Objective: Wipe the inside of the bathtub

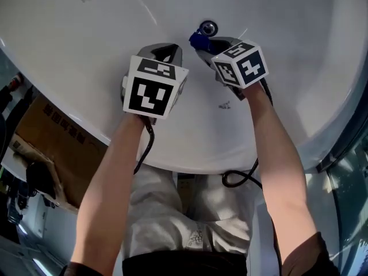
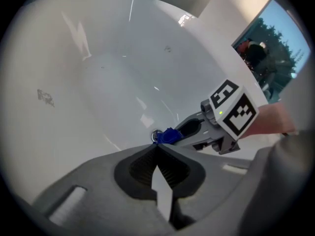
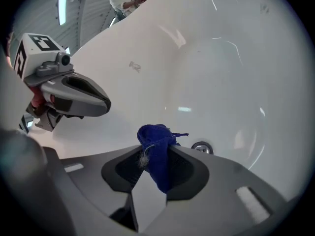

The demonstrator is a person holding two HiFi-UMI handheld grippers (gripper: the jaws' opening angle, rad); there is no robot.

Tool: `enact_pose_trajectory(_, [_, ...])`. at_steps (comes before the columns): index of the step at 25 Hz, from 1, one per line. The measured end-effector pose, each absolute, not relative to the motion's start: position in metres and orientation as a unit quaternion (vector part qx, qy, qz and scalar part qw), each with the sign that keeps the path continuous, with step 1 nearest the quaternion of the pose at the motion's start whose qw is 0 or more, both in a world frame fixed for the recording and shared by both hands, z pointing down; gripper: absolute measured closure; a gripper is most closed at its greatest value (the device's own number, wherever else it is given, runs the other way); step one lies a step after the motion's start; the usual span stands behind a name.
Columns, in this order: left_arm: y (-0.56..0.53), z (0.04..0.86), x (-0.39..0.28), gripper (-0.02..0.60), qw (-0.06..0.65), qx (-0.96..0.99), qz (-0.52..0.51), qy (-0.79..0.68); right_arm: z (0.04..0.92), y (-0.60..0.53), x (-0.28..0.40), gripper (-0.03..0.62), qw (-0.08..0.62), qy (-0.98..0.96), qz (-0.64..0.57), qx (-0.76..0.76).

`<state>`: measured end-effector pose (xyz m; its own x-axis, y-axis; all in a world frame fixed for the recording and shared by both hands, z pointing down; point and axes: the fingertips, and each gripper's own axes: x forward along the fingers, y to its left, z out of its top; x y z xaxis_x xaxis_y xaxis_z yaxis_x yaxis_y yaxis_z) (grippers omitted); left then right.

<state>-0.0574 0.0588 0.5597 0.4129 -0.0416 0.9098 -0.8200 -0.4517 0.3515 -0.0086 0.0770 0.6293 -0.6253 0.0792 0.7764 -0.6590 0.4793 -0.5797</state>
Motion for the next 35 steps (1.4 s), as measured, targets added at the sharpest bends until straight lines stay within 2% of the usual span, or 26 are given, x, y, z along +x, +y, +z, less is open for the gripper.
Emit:
enact_pose_trajectory(8, [0.063, 0.584, -0.065, 0.578, 0.468, 0.700, 0.445, -0.305, 0.687, 0.091, -0.001, 0.470, 0.418, -0.739, 0.495, 0.186])
enact_pose_trajectory(13, [0.065, 0.592, -0.067, 0.578, 0.431, 0.714, 0.477, -0.278, 0.711, 0.097, -0.012, 0.470, 0.421, -0.736, 0.500, 0.176])
enact_pose_trajectory(21, [0.065, 0.599, -0.074, 0.578, 0.473, 0.696, 0.454, -0.292, 0.735, 0.123, -0.026, 0.470, 0.432, -0.727, 0.514, 0.143])
enact_pose_trajectory(32, [0.077, 0.589, -0.077, 0.578, 0.496, 0.686, 0.442, -0.297, 0.732, 0.157, -0.036, 0.470, 0.428, -0.708, 0.548, 0.119])
enact_pose_trajectory(35, [0.076, 0.587, -0.076, 0.580, 0.499, 0.684, 0.440, -0.299, 0.720, 0.162, -0.044, 0.470, 0.404, -0.708, 0.570, 0.106])
